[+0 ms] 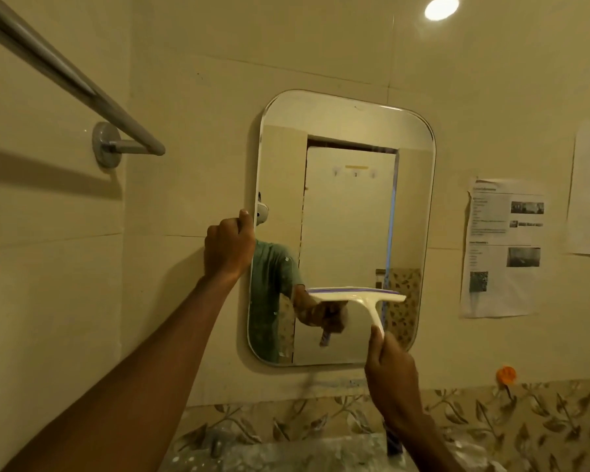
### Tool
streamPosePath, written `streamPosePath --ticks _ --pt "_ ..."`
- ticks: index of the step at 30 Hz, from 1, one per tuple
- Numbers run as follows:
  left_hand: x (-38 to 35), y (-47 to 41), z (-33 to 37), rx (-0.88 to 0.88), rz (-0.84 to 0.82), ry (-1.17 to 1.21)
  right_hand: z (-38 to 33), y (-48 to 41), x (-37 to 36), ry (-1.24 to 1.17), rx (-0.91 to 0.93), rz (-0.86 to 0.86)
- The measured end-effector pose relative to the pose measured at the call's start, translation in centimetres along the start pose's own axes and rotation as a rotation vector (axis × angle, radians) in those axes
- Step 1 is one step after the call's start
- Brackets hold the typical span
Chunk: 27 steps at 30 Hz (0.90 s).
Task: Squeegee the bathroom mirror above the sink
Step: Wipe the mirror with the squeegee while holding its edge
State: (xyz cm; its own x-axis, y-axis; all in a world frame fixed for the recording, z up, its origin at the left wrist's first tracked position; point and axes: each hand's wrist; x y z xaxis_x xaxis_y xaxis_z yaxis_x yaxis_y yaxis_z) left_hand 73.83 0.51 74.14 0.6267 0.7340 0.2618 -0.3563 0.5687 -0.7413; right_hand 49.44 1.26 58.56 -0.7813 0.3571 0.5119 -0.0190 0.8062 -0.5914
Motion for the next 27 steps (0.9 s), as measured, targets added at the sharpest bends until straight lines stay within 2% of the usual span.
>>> streamPosePath --ticks 3,7,11,14,19,22,27 --pt "0.2 0.3 0.4 -0.009 -0.010 -0.039 -1.9 -1.9 2.1 -0.049 0.085 0.035" --pt "0.2 0.4 0.3 -0.004 -0.002 -0.057 -8.3 -9.6 6.6 -0.098 0.258 0.148" --pt "0.3 0.5 0.4 0.009 -0.010 -0.064 -12.4 -13.8 8.7 -0.088 0.282 0.166" --pt "0.3 0.6 0.3 -0.016 -0.004 -0.065 -10.3 -11.8 6.3 -0.088 0.210 0.120" --pt "0.2 0.6 -0.1 -0.027 -0.014 -0.044 -3.0 -2.0 -1.0 -0.071 0.060 0.065" --pt "-0.1 0.5 -0.4 -0.037 -0.013 -0.069 -1.3 0.8 -2.0 -0.017 -0.021 0.026" --pt "-0.3 1.3 -0.7 -0.026 -0.016 -0.075 -4.3 -4.4 1.8 -0.067 0.139 0.112"
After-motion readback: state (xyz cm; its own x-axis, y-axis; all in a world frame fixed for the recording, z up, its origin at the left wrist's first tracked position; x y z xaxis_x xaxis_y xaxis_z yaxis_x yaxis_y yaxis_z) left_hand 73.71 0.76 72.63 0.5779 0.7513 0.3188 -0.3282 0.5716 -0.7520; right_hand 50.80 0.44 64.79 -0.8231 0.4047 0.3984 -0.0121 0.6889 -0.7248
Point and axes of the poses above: each hand's wrist, its own y-axis away from the middle knuckle, its own x-axis out of the back of the hand, z = x × y, and after that the axes turned 13 degrees about -z, right-handed
